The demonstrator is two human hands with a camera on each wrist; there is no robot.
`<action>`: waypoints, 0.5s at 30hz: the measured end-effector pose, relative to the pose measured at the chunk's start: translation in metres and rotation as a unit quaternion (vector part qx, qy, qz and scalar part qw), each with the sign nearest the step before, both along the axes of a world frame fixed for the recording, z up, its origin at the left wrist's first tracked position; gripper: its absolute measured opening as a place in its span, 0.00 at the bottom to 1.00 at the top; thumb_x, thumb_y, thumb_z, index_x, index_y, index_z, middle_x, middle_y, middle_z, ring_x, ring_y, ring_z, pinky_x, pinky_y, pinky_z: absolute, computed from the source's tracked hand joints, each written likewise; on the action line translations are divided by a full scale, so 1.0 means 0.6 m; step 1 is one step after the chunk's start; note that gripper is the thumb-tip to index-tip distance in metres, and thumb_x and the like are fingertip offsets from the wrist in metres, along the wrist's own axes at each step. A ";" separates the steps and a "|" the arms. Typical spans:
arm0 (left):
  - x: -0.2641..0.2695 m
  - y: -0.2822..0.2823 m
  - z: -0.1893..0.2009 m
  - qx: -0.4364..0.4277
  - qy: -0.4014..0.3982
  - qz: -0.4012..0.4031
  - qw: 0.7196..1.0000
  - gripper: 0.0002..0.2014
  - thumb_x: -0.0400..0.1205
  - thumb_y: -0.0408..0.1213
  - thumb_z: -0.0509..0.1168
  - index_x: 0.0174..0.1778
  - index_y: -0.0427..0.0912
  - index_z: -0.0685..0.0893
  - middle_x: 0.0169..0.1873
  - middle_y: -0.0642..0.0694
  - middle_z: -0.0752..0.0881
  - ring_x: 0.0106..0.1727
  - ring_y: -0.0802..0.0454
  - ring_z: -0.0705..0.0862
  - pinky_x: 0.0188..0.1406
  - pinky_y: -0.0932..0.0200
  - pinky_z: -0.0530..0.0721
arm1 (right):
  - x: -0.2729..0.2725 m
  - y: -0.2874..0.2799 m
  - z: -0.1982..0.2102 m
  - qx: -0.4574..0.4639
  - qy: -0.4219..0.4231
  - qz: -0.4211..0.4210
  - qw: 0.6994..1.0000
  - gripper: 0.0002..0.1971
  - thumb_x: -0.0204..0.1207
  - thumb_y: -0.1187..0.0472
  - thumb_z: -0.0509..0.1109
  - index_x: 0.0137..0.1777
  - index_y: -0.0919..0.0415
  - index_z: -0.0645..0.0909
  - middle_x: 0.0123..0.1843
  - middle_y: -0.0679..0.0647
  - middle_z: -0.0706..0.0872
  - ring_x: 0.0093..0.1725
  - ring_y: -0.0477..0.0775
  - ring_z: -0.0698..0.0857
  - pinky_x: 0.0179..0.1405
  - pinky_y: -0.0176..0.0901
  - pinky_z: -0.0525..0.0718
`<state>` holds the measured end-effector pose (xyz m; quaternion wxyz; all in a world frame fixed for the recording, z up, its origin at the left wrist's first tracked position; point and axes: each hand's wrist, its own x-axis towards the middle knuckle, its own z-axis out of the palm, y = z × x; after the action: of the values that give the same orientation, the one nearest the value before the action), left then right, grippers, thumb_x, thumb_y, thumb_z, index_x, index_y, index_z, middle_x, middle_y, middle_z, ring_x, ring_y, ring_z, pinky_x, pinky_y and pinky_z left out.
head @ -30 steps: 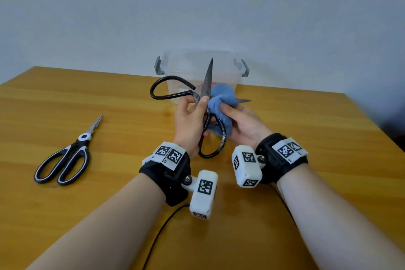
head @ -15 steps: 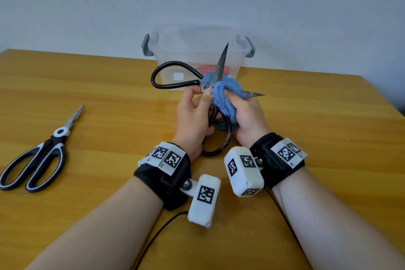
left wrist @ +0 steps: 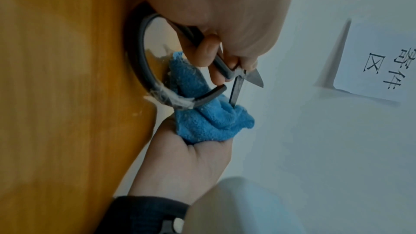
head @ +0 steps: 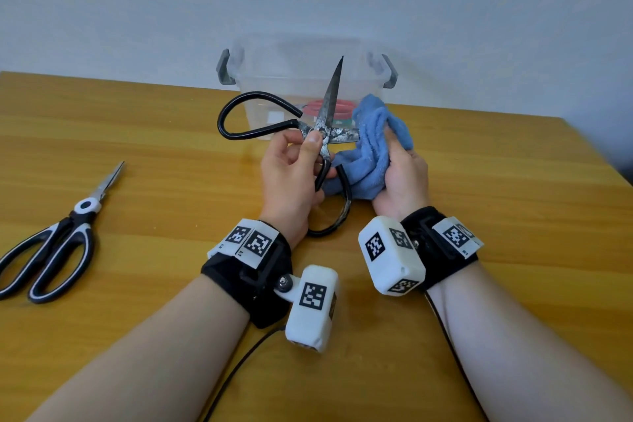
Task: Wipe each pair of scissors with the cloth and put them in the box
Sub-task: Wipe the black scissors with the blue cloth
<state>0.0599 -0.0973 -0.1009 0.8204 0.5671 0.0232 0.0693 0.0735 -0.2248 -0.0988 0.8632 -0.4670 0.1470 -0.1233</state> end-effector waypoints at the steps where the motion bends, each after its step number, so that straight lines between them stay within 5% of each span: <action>1: -0.001 -0.001 0.000 -0.002 -0.003 0.000 1.000 0.07 0.90 0.40 0.65 0.47 0.49 0.75 0.41 0.34 0.83 0.27 0.53 0.85 0.15 0.69 0.67 | 0.001 -0.002 -0.001 -0.012 0.009 -0.010 1.000 0.13 0.82 0.57 0.75 0.51 0.71 0.88 0.45 0.63 0.92 0.45 0.61 0.92 0.53 0.56 0.92; 4: -0.001 0.000 0.002 -0.013 -0.004 0.012 1.000 0.08 0.90 0.39 0.65 0.47 0.48 0.75 0.36 0.37 0.84 0.28 0.52 0.84 0.15 0.69 0.67 | 0.011 -0.021 -0.016 -0.024 0.032 -0.031 0.999 0.16 0.85 0.50 0.71 0.57 0.66 0.84 0.45 0.56 0.90 0.40 0.50 0.92 0.37 0.43 0.90; 8: 0.005 0.012 0.003 -0.051 0.023 0.049 0.997 0.08 0.90 0.42 0.67 0.50 0.45 0.74 0.32 0.47 0.87 0.28 0.55 0.85 0.15 0.67 0.64 | 0.025 -0.035 -0.022 0.083 0.039 -0.001 0.996 0.21 0.85 0.42 0.65 0.64 0.60 0.84 0.48 0.53 0.88 0.48 0.53 0.89 0.52 0.51 0.87; 12: 0.008 0.012 0.004 -0.075 0.024 0.047 0.996 0.10 0.89 0.40 0.67 0.54 0.40 0.73 0.28 0.45 0.81 0.26 0.53 0.84 0.13 0.66 0.65 | 0.009 -0.001 -0.006 0.125 -0.050 0.230 0.964 0.22 0.78 0.44 0.70 0.51 0.64 0.89 0.50 0.61 0.89 0.53 0.60 0.89 0.64 0.58 0.84; 15: 0.005 0.010 0.003 -0.069 0.014 0.031 0.997 0.09 0.89 0.38 0.68 0.51 0.42 0.73 0.28 0.45 0.79 0.26 0.52 0.83 0.12 0.66 0.67 | -0.004 0.024 -0.009 0.013 -0.059 0.330 0.942 0.26 0.76 0.46 0.73 0.60 0.71 0.82 0.50 0.66 0.86 0.46 0.63 0.87 0.46 0.56 0.88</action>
<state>0.0629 -0.0913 -0.0989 0.8544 0.5093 0.0569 0.0854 0.0709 -0.2107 -0.1044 0.8688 -0.4697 -0.0650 0.1428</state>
